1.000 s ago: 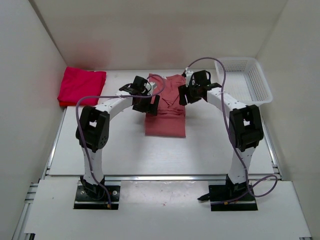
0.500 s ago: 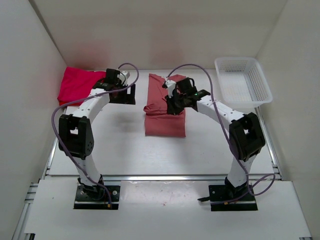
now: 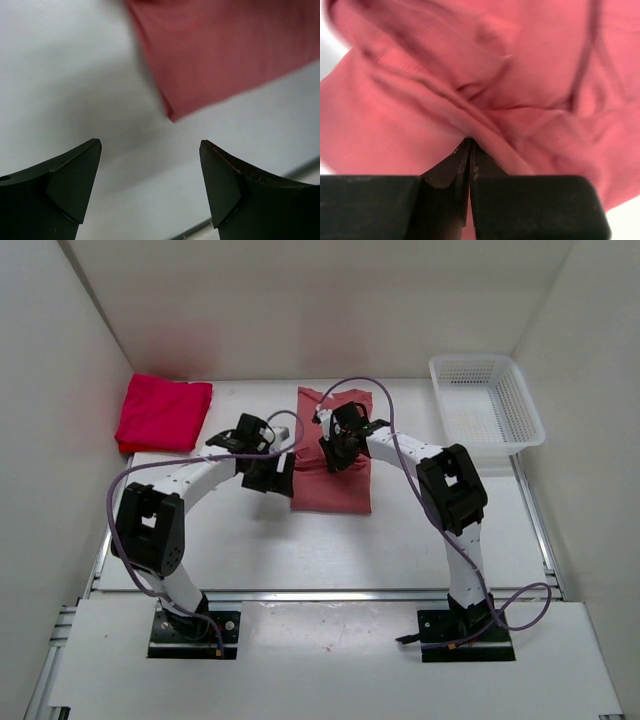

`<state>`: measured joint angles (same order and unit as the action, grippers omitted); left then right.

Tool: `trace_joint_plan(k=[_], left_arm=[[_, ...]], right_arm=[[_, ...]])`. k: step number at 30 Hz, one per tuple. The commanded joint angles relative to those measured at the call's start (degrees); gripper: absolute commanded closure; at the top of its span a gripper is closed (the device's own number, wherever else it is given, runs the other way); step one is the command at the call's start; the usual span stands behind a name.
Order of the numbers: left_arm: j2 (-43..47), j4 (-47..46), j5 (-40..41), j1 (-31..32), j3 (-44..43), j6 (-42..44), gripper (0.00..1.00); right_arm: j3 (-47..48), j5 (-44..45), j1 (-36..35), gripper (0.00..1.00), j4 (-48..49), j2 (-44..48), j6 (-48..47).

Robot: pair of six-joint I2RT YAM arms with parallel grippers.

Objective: Fold and stack the t-shirts
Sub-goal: Fold the folded rectangular tshirt in 1/3 of the way, then grab one side of the 2/3 rectangular tshirt with both arms

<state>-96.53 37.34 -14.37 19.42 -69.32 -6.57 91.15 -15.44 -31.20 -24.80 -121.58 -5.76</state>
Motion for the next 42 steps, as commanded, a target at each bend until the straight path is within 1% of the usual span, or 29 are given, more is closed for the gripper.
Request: trace_joint_plan(k=[1,3,7,12,14,16,18,19,20,21,22,24,25,26,27,28,30,31,32,34,37,39,41,42], left_arm=[[2.93,-0.16,-3.56,2.03,3.39,-1.25,0.10],[2.49,-0.08,-3.47,0.71,3.49,-1.08,0.09],[1.35,0.36,-2.59,-1.75,2.00,-1.08,0.09],[1.26,0.01,-1.89,-1.06,0.85,-0.11,0.08],[1.96,0.19,-2.76,-1.14,0.94,0.50,0.09],[2.13,-0.42,-3.73,-0.35,0.76,0.94,0.08],[2.14,-0.52,-3.56,1.40,0.85,1.29,0.07],[1.44,-0.78,-3.47,1.76,0.77,1.38,0.06],[0.91,-1.13,-3.38,2.28,0.76,1.03,0.06],[0.73,-1.48,-4.08,2.29,1.11,-0.01,0.06],[-0.23,-1.48,-4.09,2.12,0.68,-0.81,0.06],[-1.55,-1.92,-4.87,2.46,0.24,-1.69,0.06],[-2.34,-2.53,-4.88,2.64,-0.02,-1.61,0.06],[-3.30,-2.71,-4.62,3.08,-0.46,-2.04,0.06],[-3.92,-2.80,-4.27,3.17,-0.99,-2.31,0.07],[-4.54,-2.98,-4.17,3.43,-1.34,-2.57,0.08],[-6.21,-3.41,-4.35,3.87,-1.87,-2.83,0.15],[-7.52,-3.33,-4.00,4.22,-2.13,-2.92,0.23],[-8.49,-3.15,-4.26,4.57,-2.22,-3.01,0.27],[-9.46,-3.77,-4.26,5.45,-2.57,-3.27,0.27],[-10.43,-3.86,-4.26,6.51,-2.31,-3.01,0.25],[-11.39,-3.68,-3.56,6.95,-1.87,-3.27,0.24],[-11.92,-3.86,-3.13,6.77,-1.96,-3.54,0.26],[-12.01,-3.77,-2.42,6.68,-1.87,-3.54,0.28]], right_arm=[[5.95,4.01,1.23,1.00,2.03,-0.41,-0.65],[8.41,5.33,0.97,1.00,2.21,-0.76,-1.62],[13.42,5.77,1.67,1.00,1.95,-4.53,-1.18],[18.61,8.32,1.14,1.00,1.33,-9.89,-1.45],[20.90,9.11,1.41,1.00,1.24,-9.38,-1.62],[21.26,11.21,1.15,1.00,1.24,-8.33,-1.62],[19.86,14.45,0.71,0.99,1.24,-4.22,-0.66],[18.20,15.43,1.31,0.96,0.89,-3.06,-0.13],[15.22,15.27,2.36,0.88,0.02,0.08,1.61],[11.89,14.57,3.33,0.76,-0.60,3.51,2.85],[10.03,12.30,4.64,0.72,-1.21,7.11,3.47],[1.09,7.38,7.29,0.60,-2.80,12.56,5.49],[-1.39,2.66,8.69,0.57,-3.41,16.16,5.58],[-6.73,-0.52,8.87,0.53,-4.03,18.03,6.89],[-11.91,-1.34,9.22,0.52,-4.12,21.18,7.51],[-14.40,-2.91,9.14,0.51,-4.64,23.73,7.43],[-24.05,-4.85,9.05,0.49,-3.24,26.55,10.05],[-26.09,-6.43,8.88,0.47,-2.11,27.53,11.20],[-29.07,-7.57,9.05,0.47,-1.05,27.88,13.04],[-33.04,-8.29,9.66,0.46,0.45,28.06,15.24],[-33.59,-9.25,10.54,0.47,2.03,26.31,16.21],[-33.59,-8.30,11.59,0.47,3.69,24.73,17.18],[-32.62,-7.42,11.51,0.46,4.14,23.24,17.80],[-32.01,-8.28,11.60,0.47,4.32,22.88,17.97]])
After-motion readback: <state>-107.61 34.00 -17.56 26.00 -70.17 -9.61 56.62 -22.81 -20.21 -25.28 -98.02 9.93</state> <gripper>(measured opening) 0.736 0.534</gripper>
